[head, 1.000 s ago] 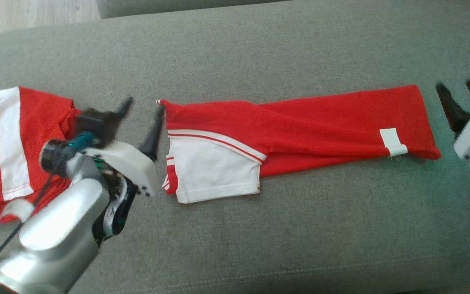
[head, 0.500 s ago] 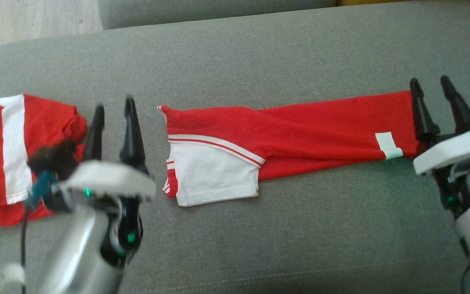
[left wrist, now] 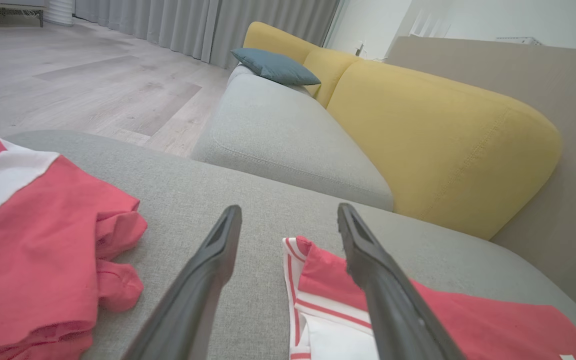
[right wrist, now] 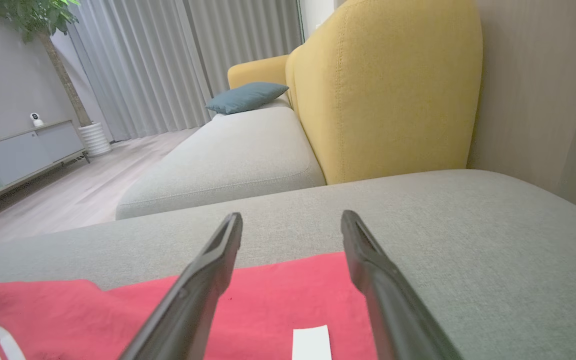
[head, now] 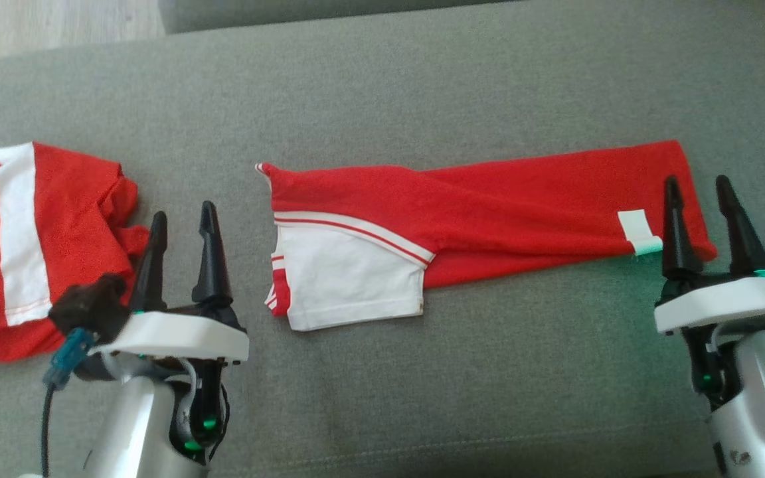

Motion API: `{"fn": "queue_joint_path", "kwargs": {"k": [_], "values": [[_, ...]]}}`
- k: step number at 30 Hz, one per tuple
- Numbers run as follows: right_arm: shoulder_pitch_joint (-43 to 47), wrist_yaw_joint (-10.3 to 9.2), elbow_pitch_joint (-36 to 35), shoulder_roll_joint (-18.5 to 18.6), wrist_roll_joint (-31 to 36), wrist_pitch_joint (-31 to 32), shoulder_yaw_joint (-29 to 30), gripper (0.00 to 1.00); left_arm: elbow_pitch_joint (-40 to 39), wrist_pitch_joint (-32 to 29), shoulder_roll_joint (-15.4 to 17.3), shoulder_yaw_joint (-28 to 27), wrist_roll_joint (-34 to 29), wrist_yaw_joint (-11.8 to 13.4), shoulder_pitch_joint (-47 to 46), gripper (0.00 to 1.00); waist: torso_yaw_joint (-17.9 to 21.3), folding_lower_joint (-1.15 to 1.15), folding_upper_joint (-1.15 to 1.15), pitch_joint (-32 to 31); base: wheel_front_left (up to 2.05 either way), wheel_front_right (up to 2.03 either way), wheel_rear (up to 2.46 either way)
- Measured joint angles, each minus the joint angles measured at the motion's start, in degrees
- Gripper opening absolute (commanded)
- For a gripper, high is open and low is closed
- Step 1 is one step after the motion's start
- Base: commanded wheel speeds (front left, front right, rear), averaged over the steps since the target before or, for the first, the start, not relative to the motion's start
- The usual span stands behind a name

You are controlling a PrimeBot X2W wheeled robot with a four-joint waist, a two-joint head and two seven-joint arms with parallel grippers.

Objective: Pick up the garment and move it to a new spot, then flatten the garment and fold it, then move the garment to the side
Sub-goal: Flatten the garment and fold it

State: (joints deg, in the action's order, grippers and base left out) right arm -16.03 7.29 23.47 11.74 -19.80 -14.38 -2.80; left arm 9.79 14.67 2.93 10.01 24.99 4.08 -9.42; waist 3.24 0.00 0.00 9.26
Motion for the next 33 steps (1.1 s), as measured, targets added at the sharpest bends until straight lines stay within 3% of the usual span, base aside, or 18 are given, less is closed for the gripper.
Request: {"fn": "queue_joint_path", "kwargs": {"k": [21, 33], "values": [[-14.28, 0.0, 20.57, -0.51, 3.38, 10.47, 16.37, 1.0, 2.08, 0.02, -0.32, 1.97, -1.75, -0.55, -4.14, 1.0, -3.23, 0.0, 0.0, 9.88, 0.0, 0.0, 0.0], [-16.42, 0.0, 23.19, -2.0, 4.41, 14.44, 15.96, 1.0, 2.68, 0.02, -0.47, 1.12, -3.66, -0.56, -6.2, 1.0, -2.46, 0.0, 0.0, 10.54, 0.0, 0.0, 0.0]]}}
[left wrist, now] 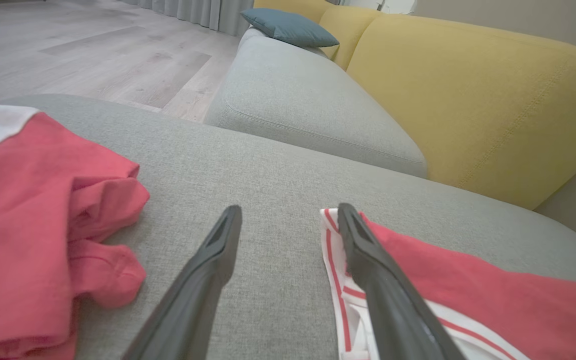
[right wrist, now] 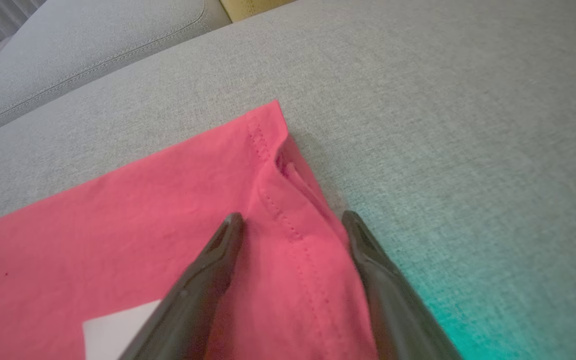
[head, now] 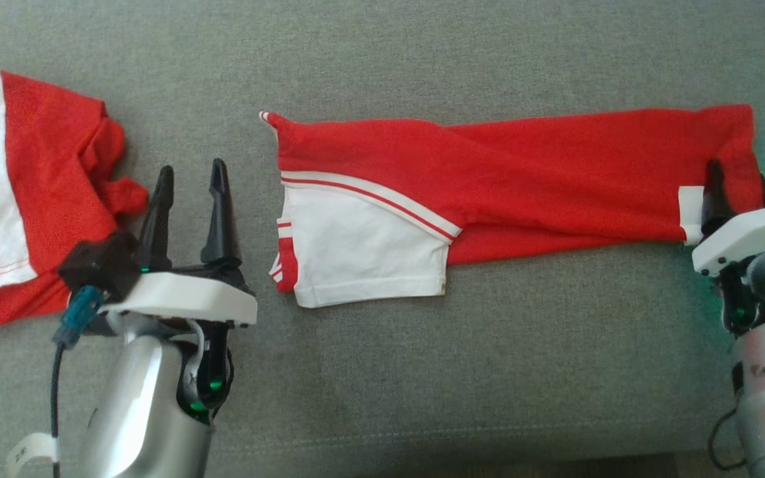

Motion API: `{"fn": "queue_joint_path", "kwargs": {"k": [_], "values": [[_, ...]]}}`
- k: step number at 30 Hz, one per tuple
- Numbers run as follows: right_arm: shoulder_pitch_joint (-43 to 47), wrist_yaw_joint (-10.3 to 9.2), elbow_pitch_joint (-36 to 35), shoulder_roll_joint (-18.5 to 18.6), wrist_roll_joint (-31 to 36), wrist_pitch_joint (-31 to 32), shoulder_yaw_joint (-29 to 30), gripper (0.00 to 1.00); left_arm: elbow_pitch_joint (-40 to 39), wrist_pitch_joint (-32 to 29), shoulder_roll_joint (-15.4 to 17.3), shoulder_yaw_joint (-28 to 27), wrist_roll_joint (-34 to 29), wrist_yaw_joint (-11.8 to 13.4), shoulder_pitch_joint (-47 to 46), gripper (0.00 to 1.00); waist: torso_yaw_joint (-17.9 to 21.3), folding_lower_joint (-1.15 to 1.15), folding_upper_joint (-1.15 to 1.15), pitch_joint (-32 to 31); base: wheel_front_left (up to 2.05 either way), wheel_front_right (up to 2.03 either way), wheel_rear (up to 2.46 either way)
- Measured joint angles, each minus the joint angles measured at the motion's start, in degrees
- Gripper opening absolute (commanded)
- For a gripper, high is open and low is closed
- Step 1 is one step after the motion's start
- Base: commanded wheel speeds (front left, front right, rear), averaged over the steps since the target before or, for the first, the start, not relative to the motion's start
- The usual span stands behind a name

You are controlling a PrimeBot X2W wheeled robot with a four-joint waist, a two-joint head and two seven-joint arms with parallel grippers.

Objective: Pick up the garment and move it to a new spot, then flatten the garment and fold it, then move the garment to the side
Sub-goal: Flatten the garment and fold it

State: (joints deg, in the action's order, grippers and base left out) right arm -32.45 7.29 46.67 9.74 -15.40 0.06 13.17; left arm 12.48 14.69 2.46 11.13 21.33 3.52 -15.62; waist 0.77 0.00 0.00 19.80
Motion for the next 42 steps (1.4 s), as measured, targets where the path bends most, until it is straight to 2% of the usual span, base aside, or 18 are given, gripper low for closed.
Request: {"fn": "queue_joint_path", "kwargs": {"k": [9, 10, 11, 21, 23, 26, 31, 36, 42], "values": [[-1.22, 0.0, -1.42, 0.57, -1.53, 1.86, -1.04, 1.0, -0.91, 0.0, -0.03, -0.92, -0.18, -0.01, -1.3, 1.0, 0.16, 0.0, 0.0, 2.0, 0.0, 0.0, 0.0], [-1.22, 0.0, -1.58, 0.63, -2.11, 2.08, -1.07, 0.41, -0.92, 0.0, -0.03, -0.99, -0.34, -0.02, -1.51, 1.0, 0.14, 0.0, 0.0, 2.12, 0.0, 0.0, 0.0], [-1.22, 0.0, -1.69, 0.71, -2.63, 2.1, -1.12, 0.0, -0.92, 0.0, -0.03, -1.08, -0.57, -0.08, -1.55, 1.0, 0.12, 0.0, 0.0, 2.18, 0.0, 0.0, 0.0], [-1.05, 0.02, 0.96, 1.23, -3.13, 1.97, 1.43, 0.0, -0.65, 0.0, -0.09, -2.64, -1.07, -0.43, -1.4, 1.0, 0.04, 0.0, 0.0, -0.17, 0.0, 0.0, 0.0], [-1.05, 0.02, 2.2, 2.15, -0.97, 1.19, 4.01, 0.0, -0.65, 0.0, -0.11, -2.65, -1.07, -0.43, -1.2, 1.0, 0.09, 0.0, 0.0, -0.73, 0.0, 0.0, 0.0], [-1.12, 0.02, 3.9, 4.16, 4.46, -1.51, 11.35, 0.0, -0.55, 0.0, -0.12, -2.65, -1.07, -0.44, -1.03, 1.0, 0.2, 0.0, 0.0, -1.62, 0.0, 0.0, 0.0], [-2.06, 0.02, 4.48, 3.57, 12.3, -3.18, 18.14, 0.0, -0.53, 0.0, -0.13, -2.65, -1.0, -0.44, -0.68, 1.0, 0.36, 0.0, 0.0, -2.63, 0.0, 0.0, 0.0], [-4.08, 0.02, 3.21, -0.16, 14.4, -3.66, 17.49, 0.0, 0.03, 0.0, -0.13, -2.53, -0.21, -0.44, 0.76, 1.0, 0.66, 0.0, 0.0, -4.34, 0.0, 0.0, 0.0], [-4.35, 0.02, -0.85, -3.89, 12.33, -2.14, 11.25, 0.0, 0.53, 0.0, -0.14, -2.47, 1.16, -0.43, 2.59, 1.0, 1.21, 0.0, 0.0, -7.51, 0.0, 0.0, 0.0]]}}
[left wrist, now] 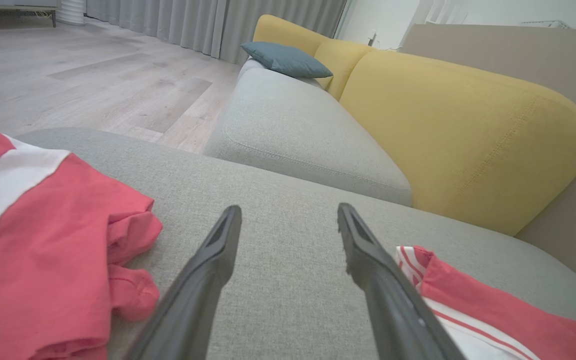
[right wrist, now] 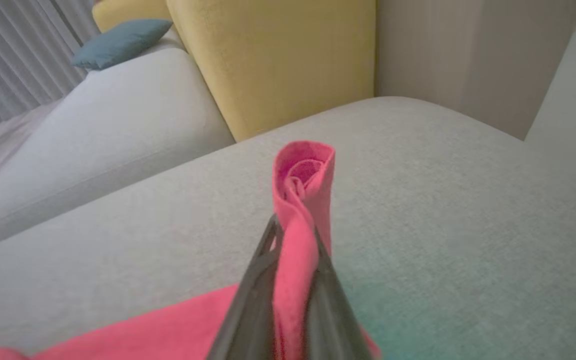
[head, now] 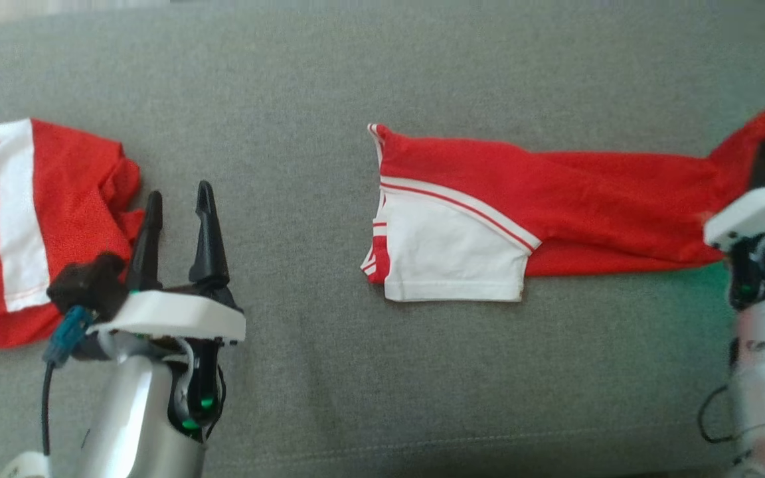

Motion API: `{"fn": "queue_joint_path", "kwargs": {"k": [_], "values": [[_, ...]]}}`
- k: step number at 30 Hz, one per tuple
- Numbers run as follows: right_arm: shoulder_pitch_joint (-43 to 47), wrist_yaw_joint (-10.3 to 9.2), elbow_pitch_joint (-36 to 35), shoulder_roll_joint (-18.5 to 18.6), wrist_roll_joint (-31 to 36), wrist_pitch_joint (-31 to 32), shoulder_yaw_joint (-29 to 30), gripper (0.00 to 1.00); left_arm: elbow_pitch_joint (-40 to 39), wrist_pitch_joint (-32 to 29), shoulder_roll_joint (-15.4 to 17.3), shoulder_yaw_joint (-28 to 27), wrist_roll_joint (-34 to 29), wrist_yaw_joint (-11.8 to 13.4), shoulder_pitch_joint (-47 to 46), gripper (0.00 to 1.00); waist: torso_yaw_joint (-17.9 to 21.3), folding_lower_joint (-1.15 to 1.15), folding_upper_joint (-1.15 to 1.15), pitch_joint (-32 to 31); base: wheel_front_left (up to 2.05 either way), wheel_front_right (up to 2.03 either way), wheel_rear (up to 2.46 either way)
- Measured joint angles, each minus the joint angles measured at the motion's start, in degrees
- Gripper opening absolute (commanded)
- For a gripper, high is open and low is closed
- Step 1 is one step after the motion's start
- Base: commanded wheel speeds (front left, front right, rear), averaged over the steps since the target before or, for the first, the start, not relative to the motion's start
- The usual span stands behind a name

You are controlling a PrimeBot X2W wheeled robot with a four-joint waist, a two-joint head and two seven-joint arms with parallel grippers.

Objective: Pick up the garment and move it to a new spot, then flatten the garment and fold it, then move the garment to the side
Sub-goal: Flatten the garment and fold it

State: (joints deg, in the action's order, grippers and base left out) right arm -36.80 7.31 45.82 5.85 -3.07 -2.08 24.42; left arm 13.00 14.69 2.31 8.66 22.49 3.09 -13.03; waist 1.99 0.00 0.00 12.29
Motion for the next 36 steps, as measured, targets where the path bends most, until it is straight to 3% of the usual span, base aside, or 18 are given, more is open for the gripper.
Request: {"fn": "queue_joint_path", "kwargs": {"k": [10, 18, 23, 36], "values": [[4.33, -0.01, -12.09, -2.18, -11.28, 5.78, -11.71, 0.0, -0.09, 0.0, 0.01, -0.26, 1.4, 0.03, 3.57, 1.0, 0.19, 0.0, 0.0, -4.84, 0.0, 0.0, 0.0], [9.29, -0.01, -17.28, -2.29, -30.34, 6.6, -30.16, 0.0, -0.12, 0.0, 0.02, -0.2, 1.96, 0.1, 4.77, 1.0, -1.33, 0.0, 0.0, -6.26, 0.0, 0.0, 0.0], [9.26, -0.01, -15.27, -2.27, -37.54, 2.22, -38.63, 0.0, -0.09, 0.0, 0.03, 0.26, 2.13, 0.16, 4.79, 1.0, -2.93, 0.0, 0.0, -5.94, 0.0, 0.0, 0.0], [1.99, -0.01, 0.63, -2.15, -57.51, -10.72, -58.88, 0.0, 1.13, 0.0, 0.07, 4.1, 3.94, 0.96, 4.74, 1.0, -9.13, 0.0, 0.0, -3.97, 0.0, 0.0, 0.0]]}}
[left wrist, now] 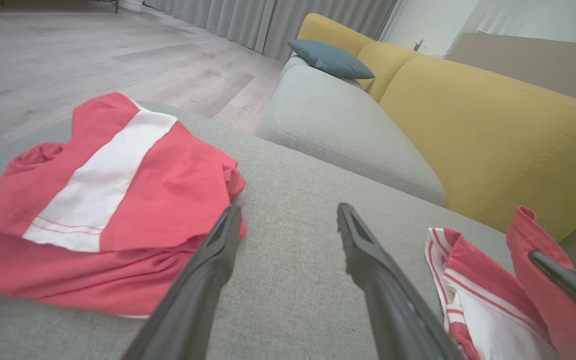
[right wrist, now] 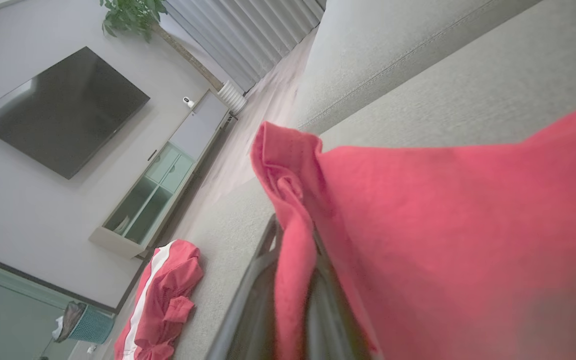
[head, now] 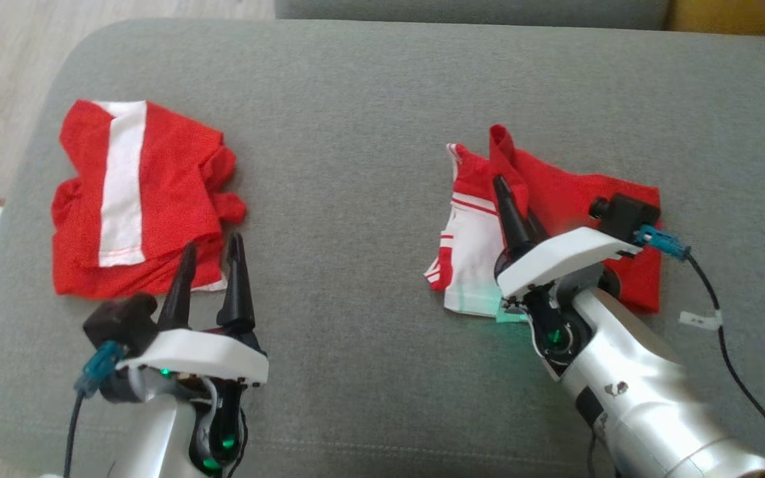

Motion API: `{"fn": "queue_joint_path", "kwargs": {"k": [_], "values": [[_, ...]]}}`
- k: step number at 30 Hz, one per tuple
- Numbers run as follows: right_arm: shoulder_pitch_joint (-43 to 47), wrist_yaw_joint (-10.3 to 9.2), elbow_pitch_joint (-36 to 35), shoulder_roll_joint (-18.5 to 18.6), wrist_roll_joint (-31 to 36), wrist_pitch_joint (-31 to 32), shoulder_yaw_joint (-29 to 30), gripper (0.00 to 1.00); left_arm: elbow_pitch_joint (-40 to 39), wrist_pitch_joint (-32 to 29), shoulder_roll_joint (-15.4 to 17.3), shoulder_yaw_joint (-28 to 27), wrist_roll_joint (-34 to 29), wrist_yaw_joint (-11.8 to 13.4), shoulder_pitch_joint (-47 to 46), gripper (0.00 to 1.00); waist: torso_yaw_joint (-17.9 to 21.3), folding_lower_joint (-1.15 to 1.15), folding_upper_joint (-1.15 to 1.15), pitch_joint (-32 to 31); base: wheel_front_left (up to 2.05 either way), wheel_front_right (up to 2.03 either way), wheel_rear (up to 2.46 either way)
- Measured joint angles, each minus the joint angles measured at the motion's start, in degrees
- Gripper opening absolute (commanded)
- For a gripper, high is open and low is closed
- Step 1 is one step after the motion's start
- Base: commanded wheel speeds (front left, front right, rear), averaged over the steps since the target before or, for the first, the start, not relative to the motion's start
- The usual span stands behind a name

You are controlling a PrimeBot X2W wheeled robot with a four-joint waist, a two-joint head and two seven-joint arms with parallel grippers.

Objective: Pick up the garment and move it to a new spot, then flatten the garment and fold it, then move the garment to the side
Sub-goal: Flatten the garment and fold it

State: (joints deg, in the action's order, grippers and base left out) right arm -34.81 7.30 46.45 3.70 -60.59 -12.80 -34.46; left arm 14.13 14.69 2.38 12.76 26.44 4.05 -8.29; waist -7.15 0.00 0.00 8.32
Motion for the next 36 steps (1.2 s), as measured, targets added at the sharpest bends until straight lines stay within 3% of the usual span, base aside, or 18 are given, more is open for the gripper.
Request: {"fn": "queue_joint_path", "kwargs": {"k": [9, 10, 11, 12, 21, 26, 30, 36], "values": [[-2.72, 0.0, 6.62, 0.02, -5.53, -1.4, -8.82, 0.0, 0.38, 0.0, -0.01, 0.4, 0.02, 0.31, 0.0, 1.0, -1.67, 0.0, 0.0, 0.32, 0.0, 0.0, 0.0], [-2.98, 0.0, 7.12, 0.02, -5.46, -1.4, -9.26, 0.21, 0.38, 0.0, -0.01, 0.33, 0.02, 0.32, 0.0, 1.0, -1.59, 0.0, 0.0, 0.36, 0.0, 0.0, 0.0], [-3.32, 0.0, 7.16, 0.08, -5.43, -1.4, -9.8, 0.81, 0.38, 0.0, -0.01, 0.27, 0.02, 0.32, 0.0, 1.0, -1.47, 0.0, 0.0, 0.39, 0.0, 0.0, 0.0], [-3.57, 0.0, 6.82, 0.16, -5.46, -1.4, -10.11, 1.0, 0.4, 0.0, -0.01, 0.26, 0.02, 0.32, 0.0, 1.0, -1.34, 0.0, 0.0, 0.4, 0.0, 0.0, 0.0], [-3.72, 0.0, -8.2, 0.24, -10.16, -1.41, -22.2, 1.0, 0.52, 0.0, -0.01, -0.37, 0.01, 0.32, -0.01, 1.0, 0.85, 0.0, 0.0, -0.26, 0.0, 0.0, 0.0], [-4.64, 0.0, -9.09, 0.23, -8.81, -1.41, -22.18, 1.0, 0.35, 0.0, 0.0, -1.02, 0.0, 0.31, -0.01, 1.0, 2.51, 0.0, 0.0, -0.7, 0.0, 0.0, 0.0], [-6.83, 0.0, -6.13, 0.23, -1.46, -1.41, -15.81, 1.0, -0.92, 0.0, -0.01, -2.0, -0.05, 0.3, -0.01, 1.0, 4.47, 0.0, 0.0, -1.04, 0.0, 0.0, 0.0], [-6.1, 0.0, -1.96, 3.09, 19.75, -1.41, -0.41, 1.0, -3.48, 0.01, -0.01, -2.47, -0.05, 0.22, -0.03, 1.0, 7.53, 0.0, 0.0, -1.56, 0.0, 0.0, 0.0]]}}
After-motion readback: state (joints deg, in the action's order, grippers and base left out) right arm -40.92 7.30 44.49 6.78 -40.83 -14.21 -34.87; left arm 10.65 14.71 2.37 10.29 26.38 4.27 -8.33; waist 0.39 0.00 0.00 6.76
